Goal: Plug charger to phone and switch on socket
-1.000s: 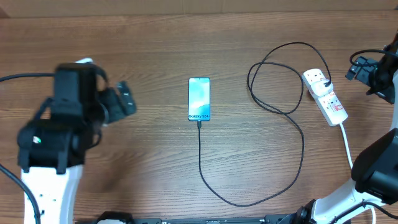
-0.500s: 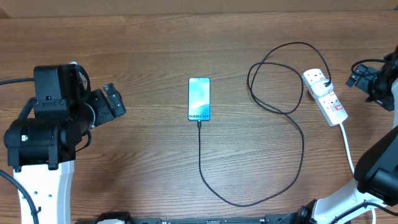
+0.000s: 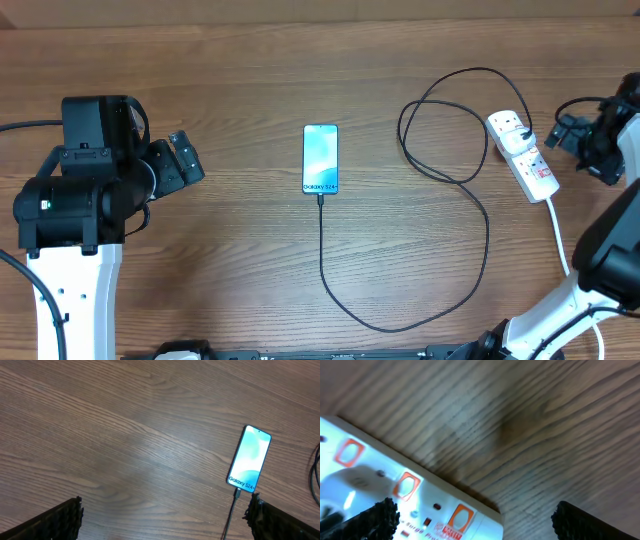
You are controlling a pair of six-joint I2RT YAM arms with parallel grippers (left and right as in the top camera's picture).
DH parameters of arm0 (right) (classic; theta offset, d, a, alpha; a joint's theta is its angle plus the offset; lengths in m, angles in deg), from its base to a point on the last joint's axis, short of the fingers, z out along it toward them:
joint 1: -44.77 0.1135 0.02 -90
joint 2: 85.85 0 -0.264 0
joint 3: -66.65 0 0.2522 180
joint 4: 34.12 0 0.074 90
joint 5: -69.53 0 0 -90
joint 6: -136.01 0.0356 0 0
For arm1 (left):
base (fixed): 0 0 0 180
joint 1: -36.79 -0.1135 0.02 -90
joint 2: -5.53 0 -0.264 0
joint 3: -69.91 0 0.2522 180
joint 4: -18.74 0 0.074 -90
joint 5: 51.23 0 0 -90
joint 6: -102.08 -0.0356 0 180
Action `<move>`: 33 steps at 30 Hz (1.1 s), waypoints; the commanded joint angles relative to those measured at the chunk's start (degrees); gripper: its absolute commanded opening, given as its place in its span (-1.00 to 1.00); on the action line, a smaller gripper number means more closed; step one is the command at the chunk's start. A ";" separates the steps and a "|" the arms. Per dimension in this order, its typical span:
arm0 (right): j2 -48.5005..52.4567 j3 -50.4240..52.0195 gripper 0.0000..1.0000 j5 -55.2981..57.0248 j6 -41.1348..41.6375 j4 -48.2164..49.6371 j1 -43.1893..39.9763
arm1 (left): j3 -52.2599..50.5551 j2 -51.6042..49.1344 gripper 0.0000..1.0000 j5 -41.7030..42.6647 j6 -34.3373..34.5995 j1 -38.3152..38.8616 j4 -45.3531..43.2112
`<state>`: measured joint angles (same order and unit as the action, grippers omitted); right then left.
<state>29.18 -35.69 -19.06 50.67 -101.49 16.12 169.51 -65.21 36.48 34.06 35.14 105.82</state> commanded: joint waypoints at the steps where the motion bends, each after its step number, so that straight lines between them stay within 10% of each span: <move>1: 0.33 0.00 0.99 -1.86 0.02 0.66 0.42 | 0.24 -0.24 0.99 0.42 -1.01 -0.26 0.13; 33: 4.61 0.13 0.99 -1.14 2.56 4.68 0.72 | 0.24 -0.24 0.99 0.42 -1.01 -0.26 0.13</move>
<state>33.75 -35.69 -20.02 52.84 -96.92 16.69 169.51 -65.26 36.48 34.06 35.14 105.82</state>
